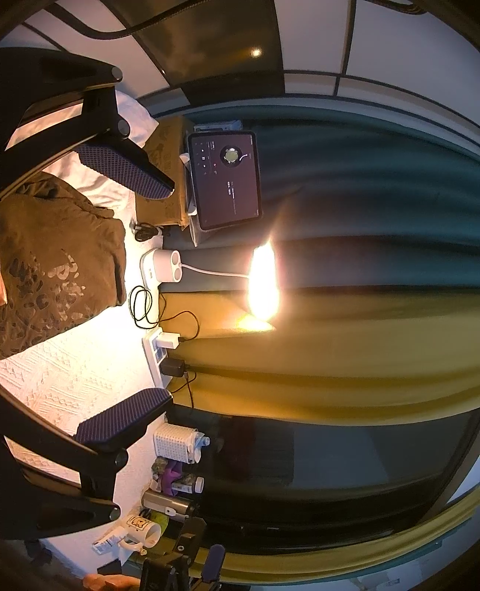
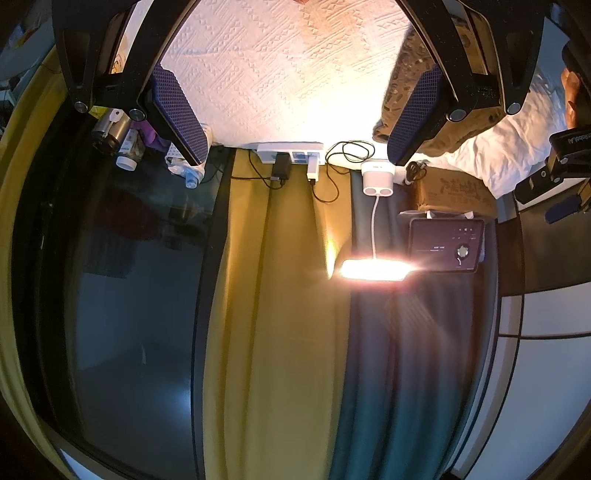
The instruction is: Fold small clothes
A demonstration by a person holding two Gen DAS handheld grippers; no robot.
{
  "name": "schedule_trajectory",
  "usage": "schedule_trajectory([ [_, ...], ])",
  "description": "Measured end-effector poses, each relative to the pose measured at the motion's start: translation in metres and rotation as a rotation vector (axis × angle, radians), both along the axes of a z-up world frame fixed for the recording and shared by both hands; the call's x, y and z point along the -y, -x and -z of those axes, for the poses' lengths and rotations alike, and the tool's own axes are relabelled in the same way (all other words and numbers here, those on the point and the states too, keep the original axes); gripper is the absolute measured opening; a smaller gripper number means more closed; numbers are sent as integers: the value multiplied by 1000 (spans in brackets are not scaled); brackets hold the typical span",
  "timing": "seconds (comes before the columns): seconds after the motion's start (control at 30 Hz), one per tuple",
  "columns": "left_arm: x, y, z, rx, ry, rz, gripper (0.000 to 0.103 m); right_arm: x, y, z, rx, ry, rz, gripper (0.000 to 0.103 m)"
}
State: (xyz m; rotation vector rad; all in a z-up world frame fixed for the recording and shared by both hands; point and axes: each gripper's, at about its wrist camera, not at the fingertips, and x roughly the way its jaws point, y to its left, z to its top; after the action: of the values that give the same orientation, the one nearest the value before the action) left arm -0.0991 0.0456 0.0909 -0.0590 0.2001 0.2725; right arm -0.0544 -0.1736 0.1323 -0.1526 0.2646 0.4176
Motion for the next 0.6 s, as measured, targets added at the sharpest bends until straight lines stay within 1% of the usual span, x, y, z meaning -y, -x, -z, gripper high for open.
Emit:
schedule_trajectory([
  [0.6,2,-1,0,-10,-7,3,101,1,-1,2,-3,-2,6,99],
])
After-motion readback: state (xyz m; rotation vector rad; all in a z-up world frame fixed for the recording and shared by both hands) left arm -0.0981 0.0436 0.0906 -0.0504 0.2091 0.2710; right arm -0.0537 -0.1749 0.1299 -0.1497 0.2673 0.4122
